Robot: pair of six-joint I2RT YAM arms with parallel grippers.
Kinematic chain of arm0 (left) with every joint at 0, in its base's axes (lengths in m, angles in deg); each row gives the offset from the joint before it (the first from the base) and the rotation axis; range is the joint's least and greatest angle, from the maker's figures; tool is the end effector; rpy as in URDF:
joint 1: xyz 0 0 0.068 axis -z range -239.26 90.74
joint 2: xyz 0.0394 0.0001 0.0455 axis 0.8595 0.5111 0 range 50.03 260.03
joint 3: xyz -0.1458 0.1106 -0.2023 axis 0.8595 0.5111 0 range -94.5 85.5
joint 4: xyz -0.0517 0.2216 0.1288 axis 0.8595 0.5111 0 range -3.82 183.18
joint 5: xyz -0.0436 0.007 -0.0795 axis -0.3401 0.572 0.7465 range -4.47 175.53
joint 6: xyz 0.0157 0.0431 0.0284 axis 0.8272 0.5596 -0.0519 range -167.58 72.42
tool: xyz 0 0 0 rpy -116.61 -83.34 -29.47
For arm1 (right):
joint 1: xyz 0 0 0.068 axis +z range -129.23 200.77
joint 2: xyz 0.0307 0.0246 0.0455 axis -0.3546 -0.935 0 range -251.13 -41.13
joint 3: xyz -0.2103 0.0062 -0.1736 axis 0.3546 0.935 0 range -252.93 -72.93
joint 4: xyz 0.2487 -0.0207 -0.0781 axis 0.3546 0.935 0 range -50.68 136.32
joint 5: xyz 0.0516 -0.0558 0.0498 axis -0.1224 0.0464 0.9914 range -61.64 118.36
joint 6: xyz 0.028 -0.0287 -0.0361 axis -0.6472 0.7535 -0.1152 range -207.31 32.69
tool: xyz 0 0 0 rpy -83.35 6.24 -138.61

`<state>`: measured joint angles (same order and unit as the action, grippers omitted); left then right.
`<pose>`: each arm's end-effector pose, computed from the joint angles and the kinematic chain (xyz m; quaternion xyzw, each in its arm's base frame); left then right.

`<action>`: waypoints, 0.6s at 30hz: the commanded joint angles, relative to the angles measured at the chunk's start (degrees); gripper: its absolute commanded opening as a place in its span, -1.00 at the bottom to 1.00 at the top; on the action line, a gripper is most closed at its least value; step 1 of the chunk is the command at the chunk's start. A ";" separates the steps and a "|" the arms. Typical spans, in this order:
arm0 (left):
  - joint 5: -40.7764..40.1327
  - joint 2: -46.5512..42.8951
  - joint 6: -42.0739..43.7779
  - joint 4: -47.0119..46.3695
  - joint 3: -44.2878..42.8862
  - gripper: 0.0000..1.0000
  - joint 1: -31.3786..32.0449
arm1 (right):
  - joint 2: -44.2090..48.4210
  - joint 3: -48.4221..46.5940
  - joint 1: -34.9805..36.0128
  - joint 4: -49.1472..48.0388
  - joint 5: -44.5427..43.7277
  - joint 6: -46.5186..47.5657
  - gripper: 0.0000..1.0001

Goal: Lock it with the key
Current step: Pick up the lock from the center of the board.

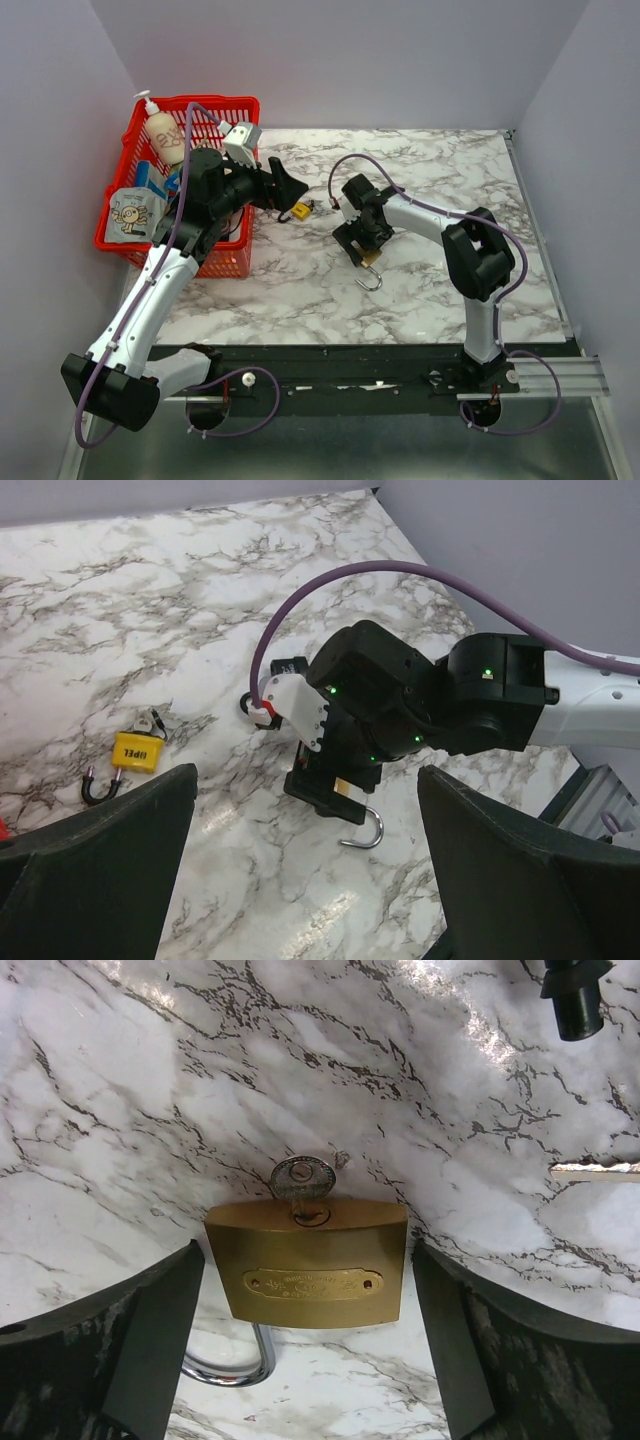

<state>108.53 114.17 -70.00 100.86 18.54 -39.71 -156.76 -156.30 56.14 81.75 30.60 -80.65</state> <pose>0.2321 -0.0971 0.4011 0.1066 0.7637 -0.3657 0.5213 0.3272 0.2341 0.1658 -0.3578 0.9241 0.0518 0.1243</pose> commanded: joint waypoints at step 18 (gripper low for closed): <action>6.26 1.25 -1.40 -1.14 5.78 0.91 0.66 | 8.76 -3.98 -3.20 2.92 9.62 -6.57 0.02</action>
<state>111.85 114.63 -70.50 100.47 22.56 -39.67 -153.24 -155.91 55.25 83.18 35.08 -85.39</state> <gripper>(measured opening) 0.969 0.733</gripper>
